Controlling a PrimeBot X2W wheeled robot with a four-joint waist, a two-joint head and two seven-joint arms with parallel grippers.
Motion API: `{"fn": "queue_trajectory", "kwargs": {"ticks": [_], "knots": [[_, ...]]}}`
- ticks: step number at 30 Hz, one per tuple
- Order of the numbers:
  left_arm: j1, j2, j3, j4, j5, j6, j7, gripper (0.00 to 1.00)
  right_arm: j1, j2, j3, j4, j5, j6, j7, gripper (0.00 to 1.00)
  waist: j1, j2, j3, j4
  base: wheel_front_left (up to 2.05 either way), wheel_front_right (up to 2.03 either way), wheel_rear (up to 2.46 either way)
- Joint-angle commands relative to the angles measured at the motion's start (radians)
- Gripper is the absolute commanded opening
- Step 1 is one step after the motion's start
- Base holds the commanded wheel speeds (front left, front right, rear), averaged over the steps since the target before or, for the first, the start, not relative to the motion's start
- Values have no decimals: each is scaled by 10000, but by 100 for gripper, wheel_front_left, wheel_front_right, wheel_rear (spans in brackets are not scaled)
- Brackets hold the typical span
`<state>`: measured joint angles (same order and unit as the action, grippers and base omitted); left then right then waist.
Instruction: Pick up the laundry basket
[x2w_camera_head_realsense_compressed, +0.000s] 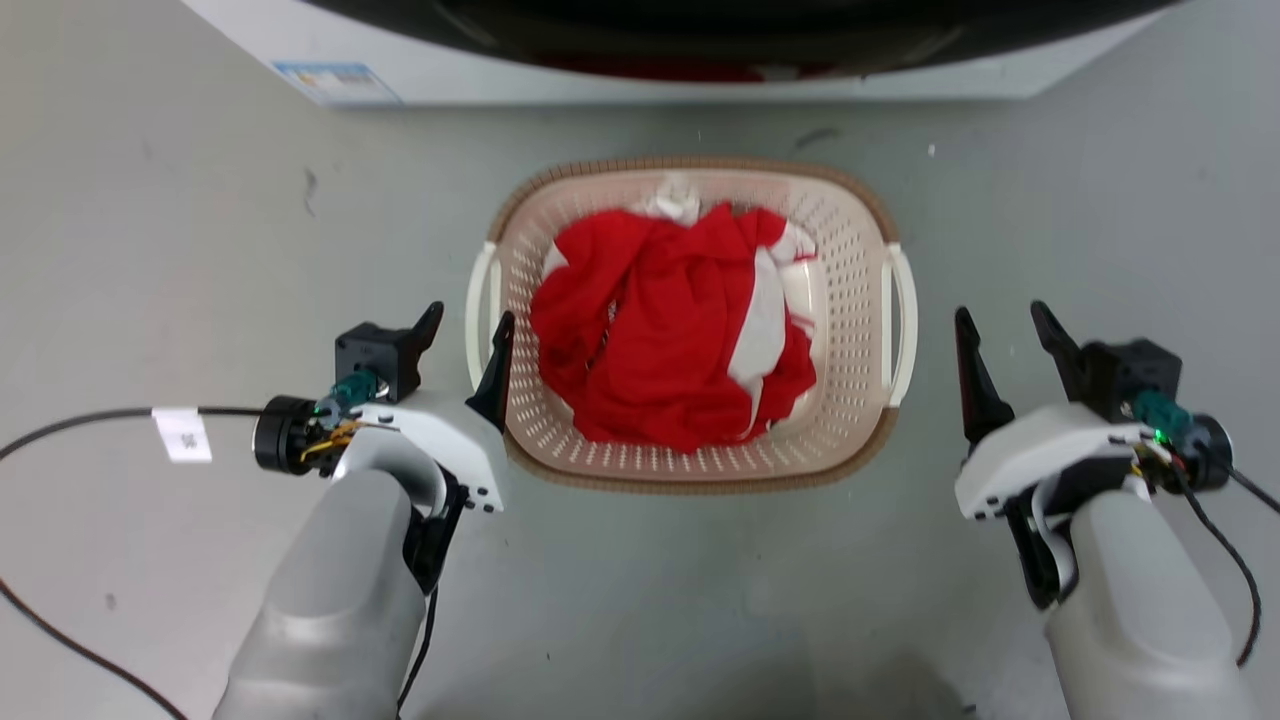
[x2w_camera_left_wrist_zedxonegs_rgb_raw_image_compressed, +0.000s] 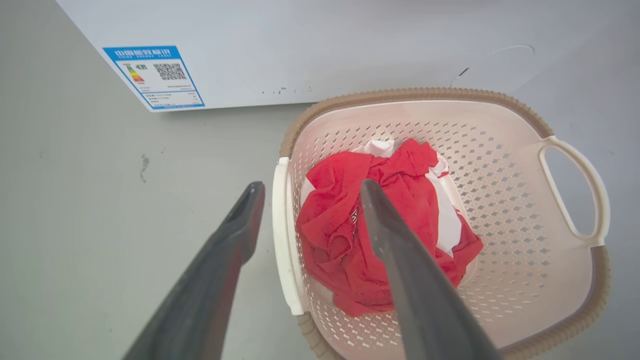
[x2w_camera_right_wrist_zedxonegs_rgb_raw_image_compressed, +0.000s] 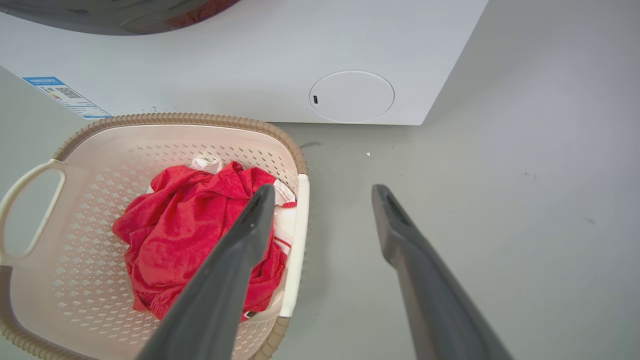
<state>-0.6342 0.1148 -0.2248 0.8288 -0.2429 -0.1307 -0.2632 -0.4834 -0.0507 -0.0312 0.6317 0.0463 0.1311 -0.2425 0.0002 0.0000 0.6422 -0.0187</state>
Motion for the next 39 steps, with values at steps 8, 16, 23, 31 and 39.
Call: {"fn": "queue_trajectory", "kwargs": {"ticks": [8,16,23,31,39], "knots": [[-1447,521,-1153,1337,-1337,7,314,100,-1675,5,573,1926,494,-6,-169,100,-2,0,1429,-234,0,0,0],[-2484,1166,-2620,1887,-2768,5,1329,100,-3115,9,1613,3548,1132,-5,-222,100,-2,0,1898,-366,0,0,0],[-3573,1524,-3775,2196,-4062,5,2181,100,-4440,5,2818,5139,1999,-5,70,100,-2,0,2375,-385,0,0,0],[-4050,1535,-4494,2453,-5160,4,2798,48,-5013,1,3476,5815,3125,-6,668,81,-2,0,2536,-362,0,0,0],[-4148,1507,-5223,2459,-5968,1,2990,0,-5162,12,4327,5872,3841,12,980,0,-2,0,2453,-330,0,0,0]]}}
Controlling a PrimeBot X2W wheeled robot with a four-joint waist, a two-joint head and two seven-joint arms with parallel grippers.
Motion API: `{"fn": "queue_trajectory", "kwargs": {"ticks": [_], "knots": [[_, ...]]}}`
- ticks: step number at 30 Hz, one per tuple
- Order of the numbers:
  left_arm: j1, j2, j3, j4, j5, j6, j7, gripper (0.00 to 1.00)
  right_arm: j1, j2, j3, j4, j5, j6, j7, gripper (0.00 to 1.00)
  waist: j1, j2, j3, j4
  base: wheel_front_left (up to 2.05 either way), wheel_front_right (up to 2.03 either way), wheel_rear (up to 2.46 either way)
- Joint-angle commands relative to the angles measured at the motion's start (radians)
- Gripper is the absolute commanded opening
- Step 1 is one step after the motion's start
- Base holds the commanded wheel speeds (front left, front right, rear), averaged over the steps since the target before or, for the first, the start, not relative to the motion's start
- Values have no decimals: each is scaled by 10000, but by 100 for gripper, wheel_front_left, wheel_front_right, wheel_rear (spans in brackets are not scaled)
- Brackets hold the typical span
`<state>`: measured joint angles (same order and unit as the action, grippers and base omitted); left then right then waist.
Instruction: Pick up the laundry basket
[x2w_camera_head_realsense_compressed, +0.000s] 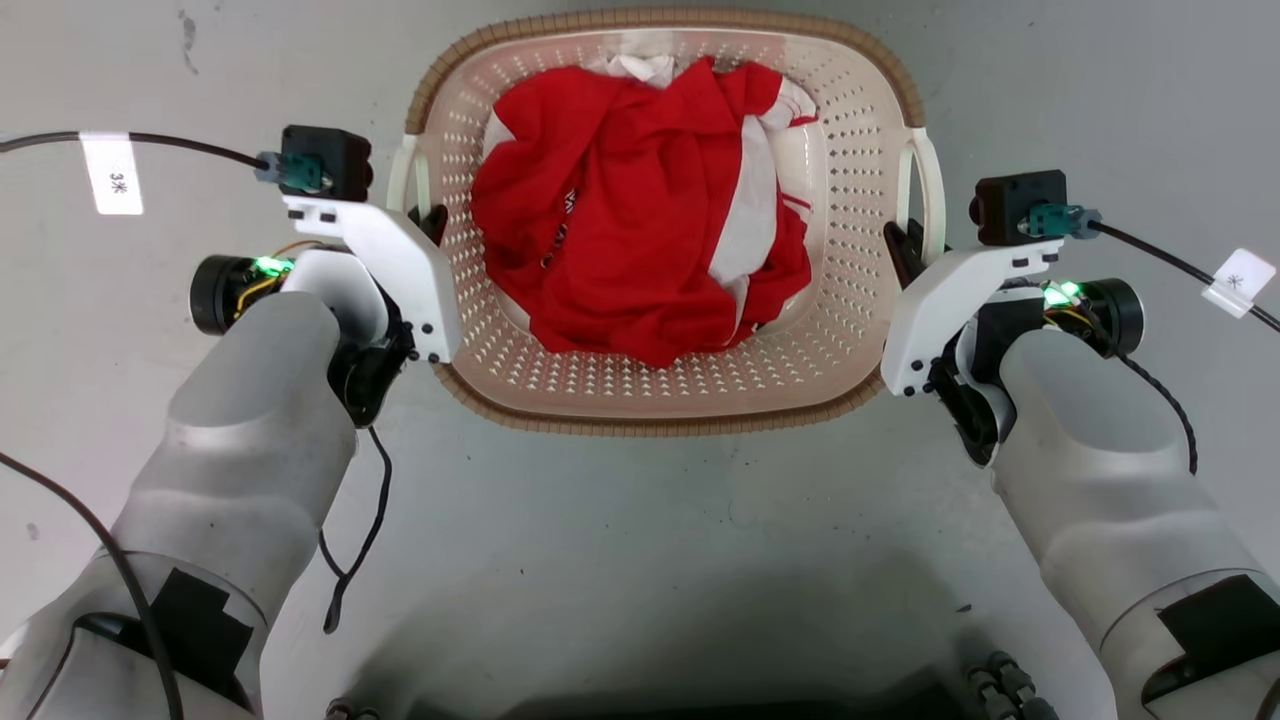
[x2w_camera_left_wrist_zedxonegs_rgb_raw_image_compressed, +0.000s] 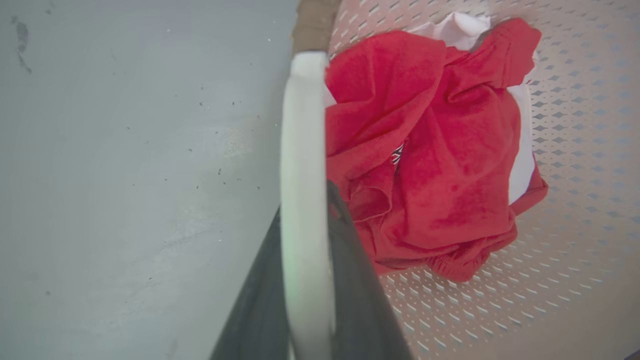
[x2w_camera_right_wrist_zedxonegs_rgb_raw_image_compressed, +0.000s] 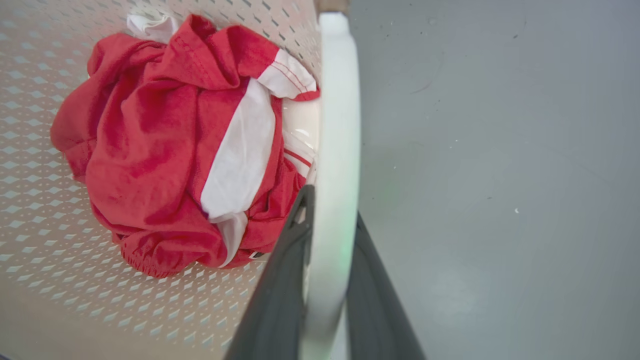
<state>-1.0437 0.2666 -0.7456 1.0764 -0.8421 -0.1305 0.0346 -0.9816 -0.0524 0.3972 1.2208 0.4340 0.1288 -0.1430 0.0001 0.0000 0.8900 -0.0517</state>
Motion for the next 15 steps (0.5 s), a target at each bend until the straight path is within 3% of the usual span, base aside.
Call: {"fn": "queue_trajectory", "kwargs": {"ticks": [1,7,15], "knots": [[4,-36,-87,-20,-138,-1,80,0,-196,41,123,0,34,35,-16,0,-1,0,-85,-2,0,0,0],[328,-72,-579,-2,-811,-15,423,0,206,63,729,-71,680,38,489,0,-1,0,-744,43,0,0,0],[1051,-200,-1154,112,-1702,-24,1170,0,939,112,1687,-259,1717,80,1766,0,-1,0,-2416,72,0,0,0]]}}
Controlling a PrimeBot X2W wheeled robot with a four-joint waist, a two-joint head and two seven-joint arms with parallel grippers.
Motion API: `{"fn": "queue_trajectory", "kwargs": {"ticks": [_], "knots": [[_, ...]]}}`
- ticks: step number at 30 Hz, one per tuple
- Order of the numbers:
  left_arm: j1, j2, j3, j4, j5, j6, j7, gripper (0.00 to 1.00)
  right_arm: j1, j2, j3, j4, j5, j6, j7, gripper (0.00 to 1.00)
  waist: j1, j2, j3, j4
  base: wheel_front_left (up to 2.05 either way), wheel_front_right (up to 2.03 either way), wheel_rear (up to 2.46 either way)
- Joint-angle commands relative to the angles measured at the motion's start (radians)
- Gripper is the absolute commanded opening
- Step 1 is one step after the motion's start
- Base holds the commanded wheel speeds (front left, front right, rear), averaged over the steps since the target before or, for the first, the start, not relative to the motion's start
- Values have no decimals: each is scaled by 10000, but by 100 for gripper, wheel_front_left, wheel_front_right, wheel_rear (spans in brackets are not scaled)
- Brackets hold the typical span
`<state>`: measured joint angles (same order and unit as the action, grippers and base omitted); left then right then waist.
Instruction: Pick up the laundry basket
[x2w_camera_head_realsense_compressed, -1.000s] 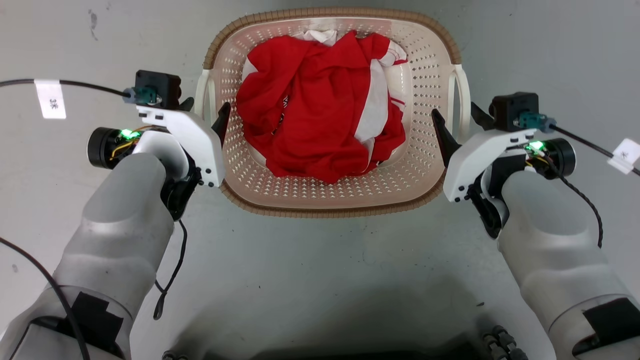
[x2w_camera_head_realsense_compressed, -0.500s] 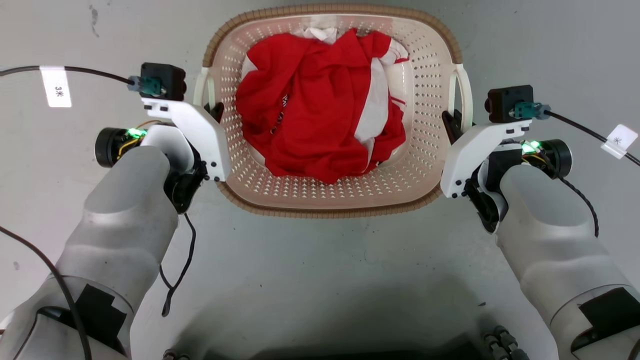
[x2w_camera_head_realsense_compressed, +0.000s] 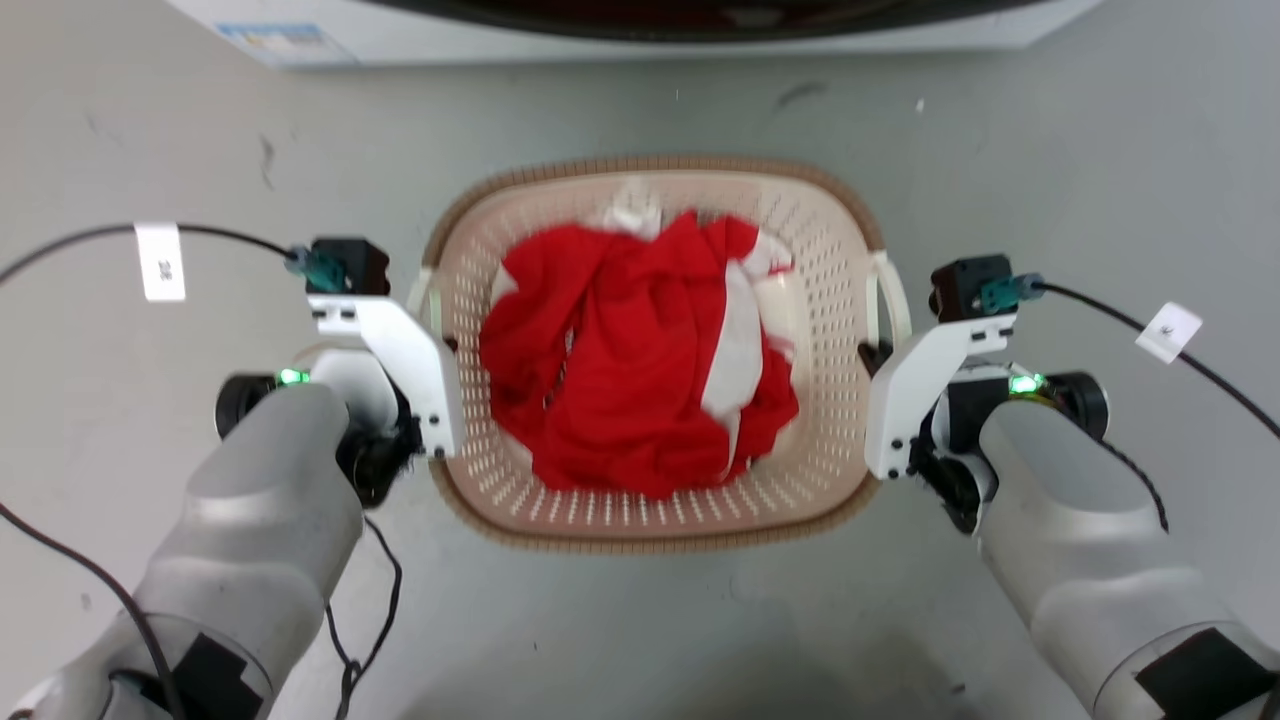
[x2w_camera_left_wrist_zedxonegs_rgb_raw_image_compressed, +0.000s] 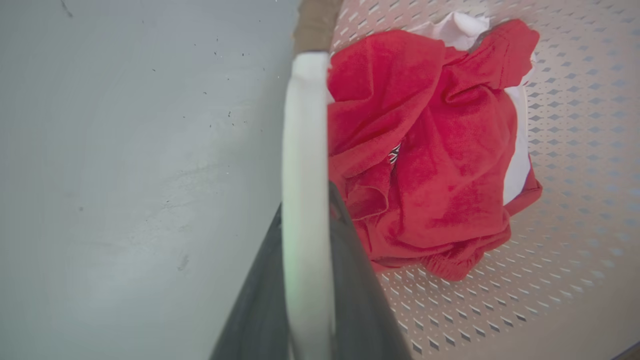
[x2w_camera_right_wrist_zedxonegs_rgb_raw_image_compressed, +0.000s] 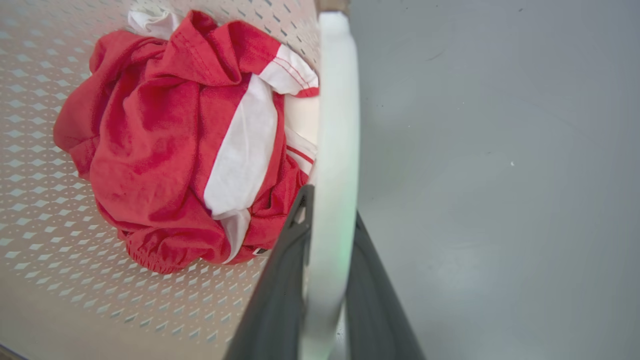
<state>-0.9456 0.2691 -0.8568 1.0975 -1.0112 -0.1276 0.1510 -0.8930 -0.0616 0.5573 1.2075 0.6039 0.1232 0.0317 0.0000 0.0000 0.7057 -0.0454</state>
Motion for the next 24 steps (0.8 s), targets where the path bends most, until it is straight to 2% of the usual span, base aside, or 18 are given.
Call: {"fn": "queue_trajectory", "kwargs": {"ticks": [1,2,10,24], "knots": [[168,-231,-103,-89,-112,-53,107,0,146,209,195,-154,130,136,167,0,0,0,-812,10,0,0,0],[358,-230,-249,-66,-276,-55,216,0,305,214,357,-151,344,136,465,0,0,0,-1289,19,0,0,0],[1102,-589,-522,169,-1004,-89,690,0,928,16,886,-199,1231,137,1570,0,0,0,-3125,272,0,0,0],[1683,-570,-1033,304,-1892,-89,2477,0,1692,-118,1455,-125,2609,138,3863,0,0,0,-5602,401,0,0,0]]}}
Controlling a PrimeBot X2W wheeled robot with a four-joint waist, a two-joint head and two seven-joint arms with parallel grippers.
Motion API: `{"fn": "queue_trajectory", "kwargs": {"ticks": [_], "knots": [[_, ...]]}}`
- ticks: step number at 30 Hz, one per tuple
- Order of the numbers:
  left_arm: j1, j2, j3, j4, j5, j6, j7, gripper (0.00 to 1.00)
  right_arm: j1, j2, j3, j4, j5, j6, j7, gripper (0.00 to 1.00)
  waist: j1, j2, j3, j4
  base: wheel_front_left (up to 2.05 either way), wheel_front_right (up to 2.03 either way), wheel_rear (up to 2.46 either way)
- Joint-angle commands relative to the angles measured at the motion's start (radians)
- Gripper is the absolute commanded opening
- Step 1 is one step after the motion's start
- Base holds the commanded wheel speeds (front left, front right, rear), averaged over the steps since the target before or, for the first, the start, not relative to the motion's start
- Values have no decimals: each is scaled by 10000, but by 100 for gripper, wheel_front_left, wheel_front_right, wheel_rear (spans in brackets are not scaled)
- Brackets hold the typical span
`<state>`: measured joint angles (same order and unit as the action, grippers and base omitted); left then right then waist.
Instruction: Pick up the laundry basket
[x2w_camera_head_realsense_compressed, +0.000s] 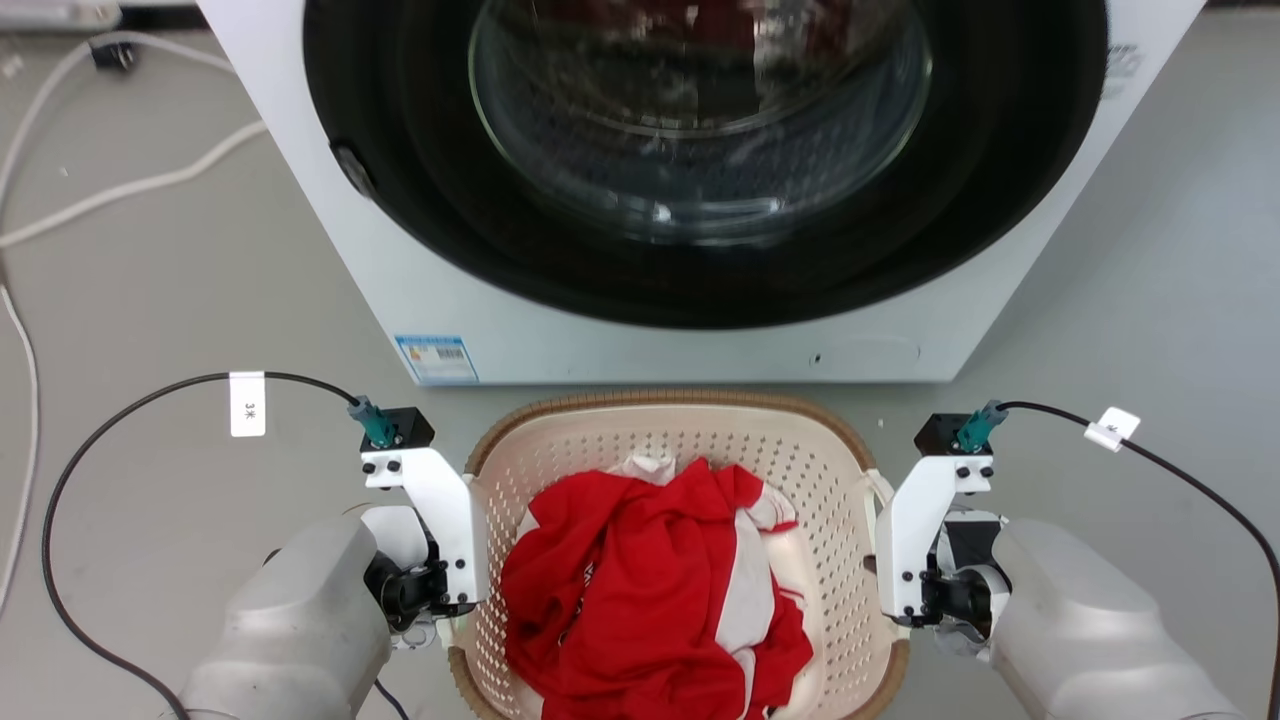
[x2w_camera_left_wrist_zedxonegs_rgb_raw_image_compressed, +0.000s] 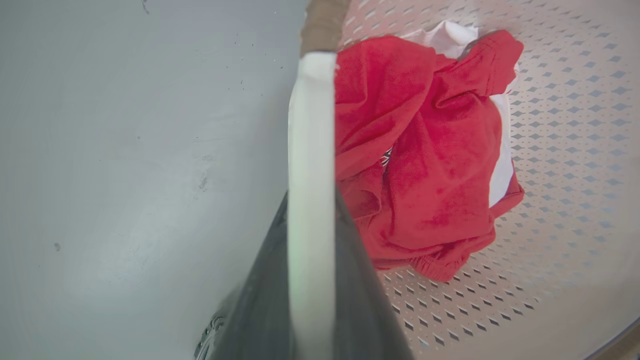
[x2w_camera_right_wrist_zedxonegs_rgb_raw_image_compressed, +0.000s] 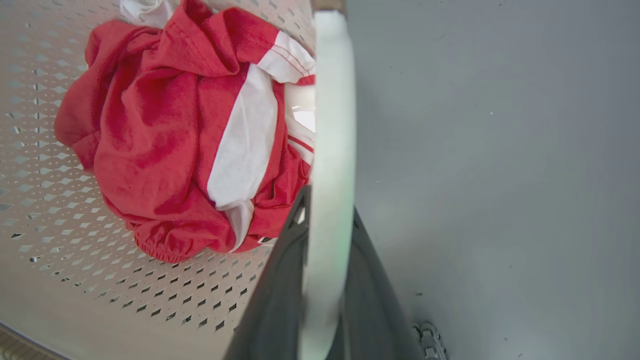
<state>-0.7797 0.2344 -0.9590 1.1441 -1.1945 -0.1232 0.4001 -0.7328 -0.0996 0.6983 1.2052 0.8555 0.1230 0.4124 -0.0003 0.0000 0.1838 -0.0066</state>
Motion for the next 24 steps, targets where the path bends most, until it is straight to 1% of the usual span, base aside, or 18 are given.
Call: {"fn": "queue_trajectory", "kwargs": {"ticks": [1,13,19,24], "knots": [[46,-197,-55,-165,-88,-133,37,0,101,255,74,-93,147,140,168,0,3,0,-502,7,0,0,0],[583,-241,-431,-261,-404,-133,612,0,336,194,375,67,602,140,1106,0,3,0,-1668,-41,0,0,0],[794,-152,-583,-275,-585,-134,871,0,498,245,459,211,815,140,1502,0,3,0,-1997,-78,0,0,0],[1021,-211,-688,-176,-694,-134,898,0,674,293,462,342,957,140,1622,0,3,0,-2163,-96,0,0,0]]}}
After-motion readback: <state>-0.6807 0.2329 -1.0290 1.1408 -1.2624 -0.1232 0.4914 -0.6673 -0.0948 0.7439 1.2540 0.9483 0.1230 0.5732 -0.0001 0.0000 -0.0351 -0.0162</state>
